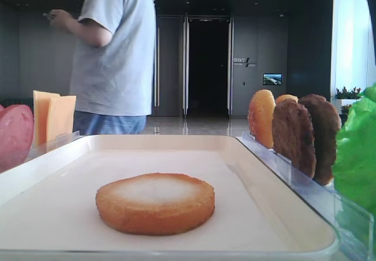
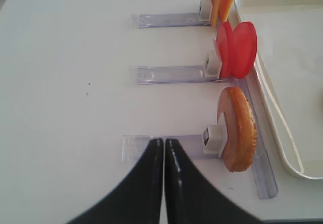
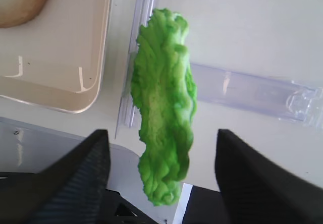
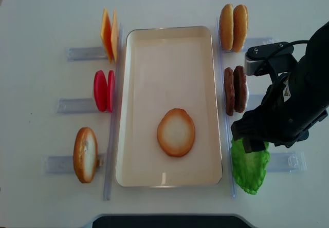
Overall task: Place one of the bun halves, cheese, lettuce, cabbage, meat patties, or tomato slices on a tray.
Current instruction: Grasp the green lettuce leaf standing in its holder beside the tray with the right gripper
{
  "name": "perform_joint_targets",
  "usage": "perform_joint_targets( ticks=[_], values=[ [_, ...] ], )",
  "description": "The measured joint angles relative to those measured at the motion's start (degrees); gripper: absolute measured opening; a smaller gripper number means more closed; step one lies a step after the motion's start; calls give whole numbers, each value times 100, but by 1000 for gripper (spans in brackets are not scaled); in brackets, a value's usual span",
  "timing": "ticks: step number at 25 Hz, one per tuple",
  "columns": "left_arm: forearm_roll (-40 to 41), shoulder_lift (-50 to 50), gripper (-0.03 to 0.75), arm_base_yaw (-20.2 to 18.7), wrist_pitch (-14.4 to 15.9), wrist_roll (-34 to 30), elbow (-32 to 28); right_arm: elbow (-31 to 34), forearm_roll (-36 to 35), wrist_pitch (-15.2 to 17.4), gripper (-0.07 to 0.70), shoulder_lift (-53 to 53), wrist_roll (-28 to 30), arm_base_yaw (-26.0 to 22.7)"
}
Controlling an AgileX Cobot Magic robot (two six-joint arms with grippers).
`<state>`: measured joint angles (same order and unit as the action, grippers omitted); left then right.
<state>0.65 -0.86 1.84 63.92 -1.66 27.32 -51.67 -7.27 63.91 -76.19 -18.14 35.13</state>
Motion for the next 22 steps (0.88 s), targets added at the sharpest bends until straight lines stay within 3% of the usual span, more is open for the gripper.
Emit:
perform_joint_targets(
  ticks=[13,22],
  values=[
    [0,0,0,0,0,0,0,0,-197,9,19,0,0,0],
    [0,0,0,0,0,0,0,0,-293,259,13,0,0,0]
  ],
)
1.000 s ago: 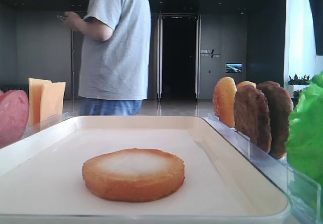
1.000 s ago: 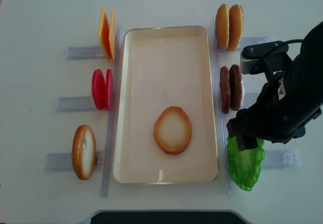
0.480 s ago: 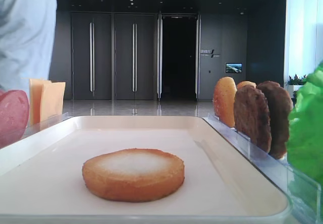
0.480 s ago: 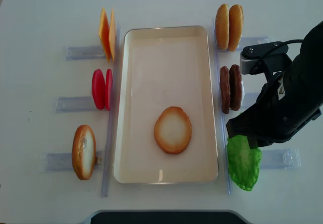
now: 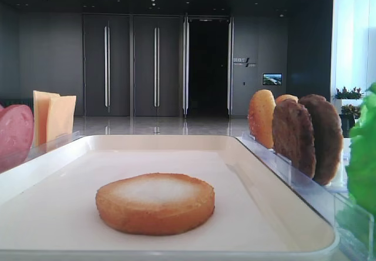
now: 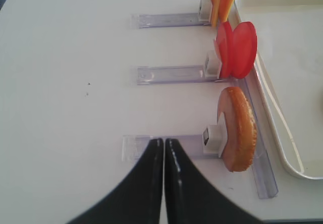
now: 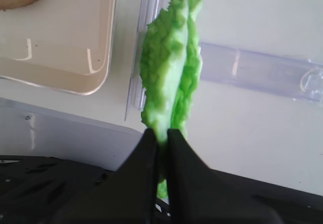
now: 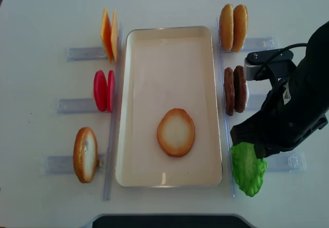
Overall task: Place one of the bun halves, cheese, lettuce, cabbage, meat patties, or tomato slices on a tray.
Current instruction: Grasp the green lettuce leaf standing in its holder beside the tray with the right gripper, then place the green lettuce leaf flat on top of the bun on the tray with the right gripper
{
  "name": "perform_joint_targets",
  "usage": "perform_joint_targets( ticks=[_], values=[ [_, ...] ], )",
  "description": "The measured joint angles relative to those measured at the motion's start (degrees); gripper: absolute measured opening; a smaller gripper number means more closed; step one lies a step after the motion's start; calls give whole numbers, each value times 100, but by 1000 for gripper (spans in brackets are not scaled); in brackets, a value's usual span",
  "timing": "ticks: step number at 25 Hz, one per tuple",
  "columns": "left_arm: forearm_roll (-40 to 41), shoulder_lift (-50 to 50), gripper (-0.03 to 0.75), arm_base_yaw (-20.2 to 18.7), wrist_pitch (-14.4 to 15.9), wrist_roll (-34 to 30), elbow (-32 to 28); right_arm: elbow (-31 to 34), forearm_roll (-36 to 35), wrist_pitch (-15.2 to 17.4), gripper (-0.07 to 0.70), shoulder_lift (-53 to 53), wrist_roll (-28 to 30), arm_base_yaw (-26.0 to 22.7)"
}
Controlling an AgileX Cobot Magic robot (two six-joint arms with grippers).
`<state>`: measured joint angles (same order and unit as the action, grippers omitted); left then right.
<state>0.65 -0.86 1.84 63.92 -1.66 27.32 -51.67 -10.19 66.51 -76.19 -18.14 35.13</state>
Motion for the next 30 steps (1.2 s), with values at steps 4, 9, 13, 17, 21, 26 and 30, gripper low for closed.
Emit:
perform_joint_targets(
  ticks=[4,9,13,17,21,26,30],
  values=[
    [0,0,0,0,0,0,0,-53,-131,176,13,0,12,0],
    [0,0,0,0,0,0,0,-368,-672,321,13,0,364,18],
    [0,0,0,0,0,0,0,-631,-1463,263,13,0,827,18],
    [0,0,0,0,0,0,0,-713,-2168,-290,13,0,1272,18],
    [0,0,0,0,0,0,0,-713,-2476,-867,13,0,1522,18],
    [0,0,0,0,0,0,0,-713,-2750,-1410,13,-7,1711,18],
    [0,0,0,0,0,0,0,-713,-3260,-1709,13,-20,1885,18]
  ],
)
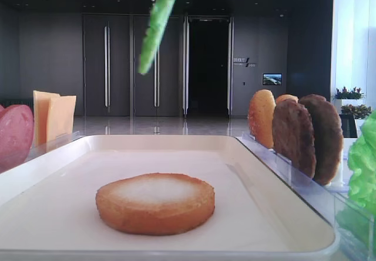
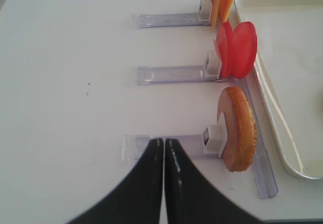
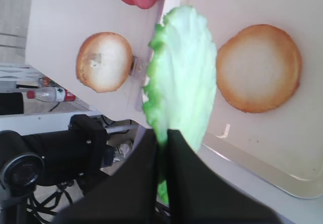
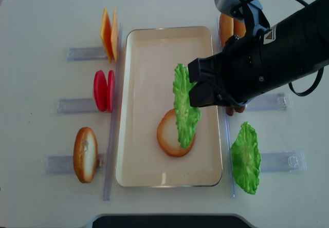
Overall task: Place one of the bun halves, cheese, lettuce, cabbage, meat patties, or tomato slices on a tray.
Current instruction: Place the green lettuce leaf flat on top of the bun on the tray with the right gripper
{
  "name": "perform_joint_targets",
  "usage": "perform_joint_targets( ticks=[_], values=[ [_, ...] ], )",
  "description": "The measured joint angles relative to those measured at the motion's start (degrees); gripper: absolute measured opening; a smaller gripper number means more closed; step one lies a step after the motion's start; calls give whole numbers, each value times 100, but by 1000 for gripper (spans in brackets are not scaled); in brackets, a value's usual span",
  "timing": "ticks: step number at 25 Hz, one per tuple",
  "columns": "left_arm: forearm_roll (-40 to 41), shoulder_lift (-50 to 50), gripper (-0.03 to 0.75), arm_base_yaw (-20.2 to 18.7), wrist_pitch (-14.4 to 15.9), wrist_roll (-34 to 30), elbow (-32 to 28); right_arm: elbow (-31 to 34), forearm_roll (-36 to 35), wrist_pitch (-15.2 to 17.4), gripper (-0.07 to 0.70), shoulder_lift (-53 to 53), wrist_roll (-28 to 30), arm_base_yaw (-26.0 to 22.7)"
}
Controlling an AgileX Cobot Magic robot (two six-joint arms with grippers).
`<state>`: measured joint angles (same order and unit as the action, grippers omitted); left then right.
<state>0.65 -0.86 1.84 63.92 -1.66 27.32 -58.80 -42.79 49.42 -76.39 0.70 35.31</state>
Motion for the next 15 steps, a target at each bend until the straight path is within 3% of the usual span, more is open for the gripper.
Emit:
perform_joint_targets(
  ticks=[7,15],
  values=[
    [0,0,0,0,0,0,0,0,-572,-145,13,-166,375,0],
    [0,0,0,0,0,0,0,0,-1575,71,13,-245,1693,0]
  ],
)
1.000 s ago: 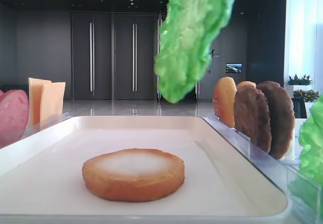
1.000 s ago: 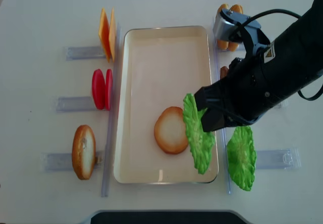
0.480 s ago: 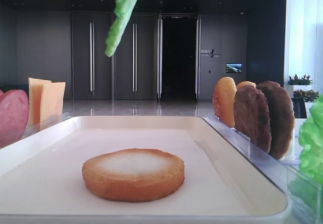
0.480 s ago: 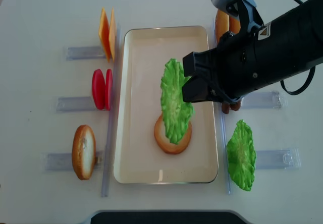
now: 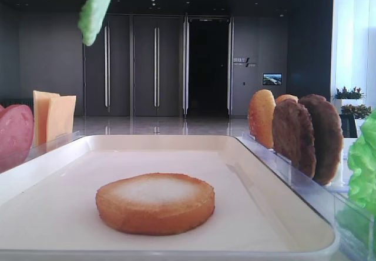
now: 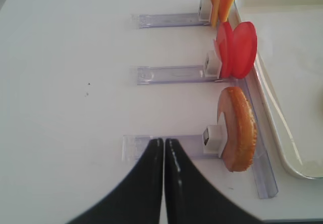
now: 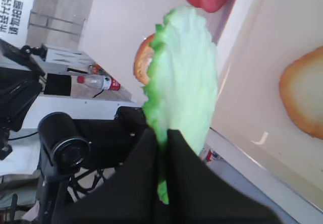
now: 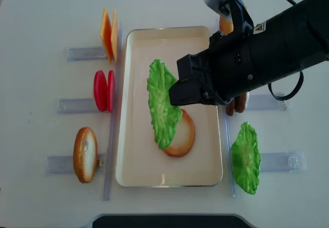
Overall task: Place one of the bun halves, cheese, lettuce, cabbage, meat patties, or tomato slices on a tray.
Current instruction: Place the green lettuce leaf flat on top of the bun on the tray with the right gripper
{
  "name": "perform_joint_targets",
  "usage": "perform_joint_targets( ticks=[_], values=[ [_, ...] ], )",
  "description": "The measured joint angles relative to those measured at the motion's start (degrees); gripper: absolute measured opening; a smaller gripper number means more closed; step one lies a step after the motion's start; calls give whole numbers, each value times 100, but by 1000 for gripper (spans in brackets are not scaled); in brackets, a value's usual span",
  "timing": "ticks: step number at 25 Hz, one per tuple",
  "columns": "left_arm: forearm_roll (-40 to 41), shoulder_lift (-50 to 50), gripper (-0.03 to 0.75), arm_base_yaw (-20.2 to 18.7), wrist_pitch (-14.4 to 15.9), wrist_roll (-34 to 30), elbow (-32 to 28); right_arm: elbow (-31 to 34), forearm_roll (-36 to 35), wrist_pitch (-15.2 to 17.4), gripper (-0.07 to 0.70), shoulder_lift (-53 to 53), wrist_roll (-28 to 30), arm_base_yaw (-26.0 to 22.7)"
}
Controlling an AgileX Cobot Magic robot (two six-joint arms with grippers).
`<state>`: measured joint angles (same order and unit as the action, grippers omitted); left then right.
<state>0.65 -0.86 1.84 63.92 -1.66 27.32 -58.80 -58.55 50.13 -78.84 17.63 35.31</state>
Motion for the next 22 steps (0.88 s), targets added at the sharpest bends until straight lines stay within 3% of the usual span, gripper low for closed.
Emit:
perform_joint_targets(
  ticks=[6,13,22],
  values=[
    [0,0,0,0,0,0,0,0,-328,273,13,0,469,0],
    [0,0,0,0,0,0,0,0,-367,275,13,0,645,0],
    [0,0,0,0,0,0,0,0,-446,-496,13,-20,668,0]
  ],
)
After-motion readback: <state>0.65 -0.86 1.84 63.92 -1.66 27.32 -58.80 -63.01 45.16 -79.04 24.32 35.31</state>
